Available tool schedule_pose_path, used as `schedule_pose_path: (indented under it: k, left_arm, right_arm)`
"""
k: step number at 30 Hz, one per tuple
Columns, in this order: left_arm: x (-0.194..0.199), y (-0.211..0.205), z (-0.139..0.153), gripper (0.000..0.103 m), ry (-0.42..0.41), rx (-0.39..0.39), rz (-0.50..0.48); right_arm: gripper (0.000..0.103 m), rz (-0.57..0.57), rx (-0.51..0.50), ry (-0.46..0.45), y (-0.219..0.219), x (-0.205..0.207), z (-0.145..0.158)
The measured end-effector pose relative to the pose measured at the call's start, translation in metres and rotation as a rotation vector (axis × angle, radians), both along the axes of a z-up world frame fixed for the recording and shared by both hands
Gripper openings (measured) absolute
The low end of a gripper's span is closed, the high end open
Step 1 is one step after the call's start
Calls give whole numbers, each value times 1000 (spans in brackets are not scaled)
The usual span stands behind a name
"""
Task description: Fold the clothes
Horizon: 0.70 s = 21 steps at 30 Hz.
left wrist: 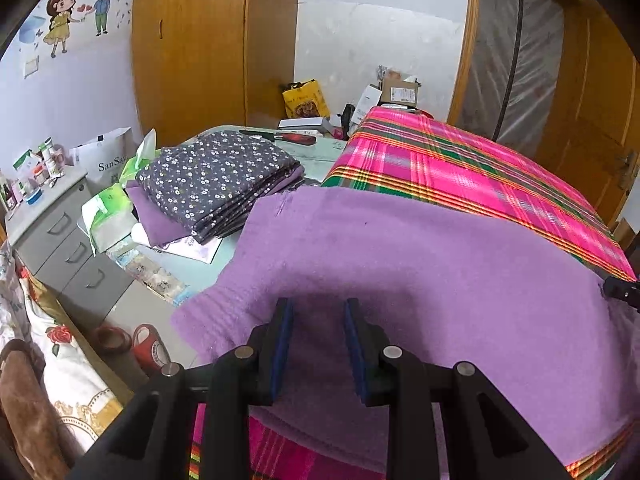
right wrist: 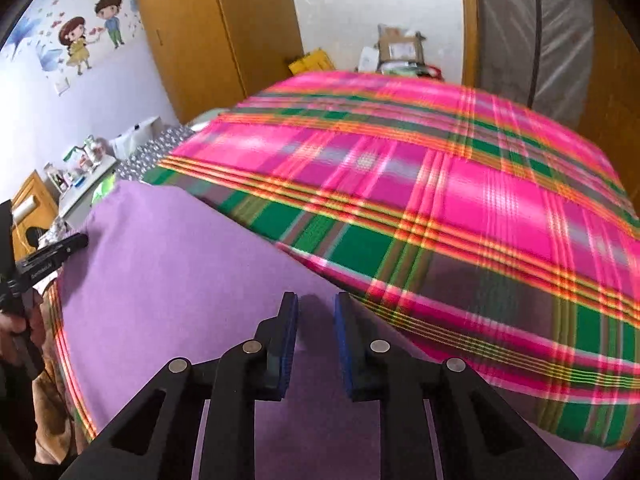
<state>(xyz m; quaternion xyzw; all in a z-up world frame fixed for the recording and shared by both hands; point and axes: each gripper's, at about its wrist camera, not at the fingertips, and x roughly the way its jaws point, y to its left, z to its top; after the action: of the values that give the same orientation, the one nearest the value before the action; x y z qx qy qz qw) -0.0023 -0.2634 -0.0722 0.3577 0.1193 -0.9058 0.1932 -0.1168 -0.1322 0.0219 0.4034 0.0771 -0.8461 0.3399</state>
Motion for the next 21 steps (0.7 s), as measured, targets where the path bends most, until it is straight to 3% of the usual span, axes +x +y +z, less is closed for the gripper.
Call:
schedule_pose_path:
  k: [6, 12, 16, 21]
  left_arm:
    - [-12, 26, 17, 28, 39, 15, -89]
    - [-57, 76, 43, 28, 83, 64, -294]
    - [-97, 111, 38, 28, 47, 84, -430]
    - [-135, 122, 6, 28, -86, 123, -452]
  right_arm:
    - [20, 13, -12, -4, -9, 3, 0]
    - [22, 20, -4, -6, -16, 12, -8]
    - [22, 25, 1, -8, -21, 18, -12]
    - [23, 31, 7, -10, -26, 25, -18]
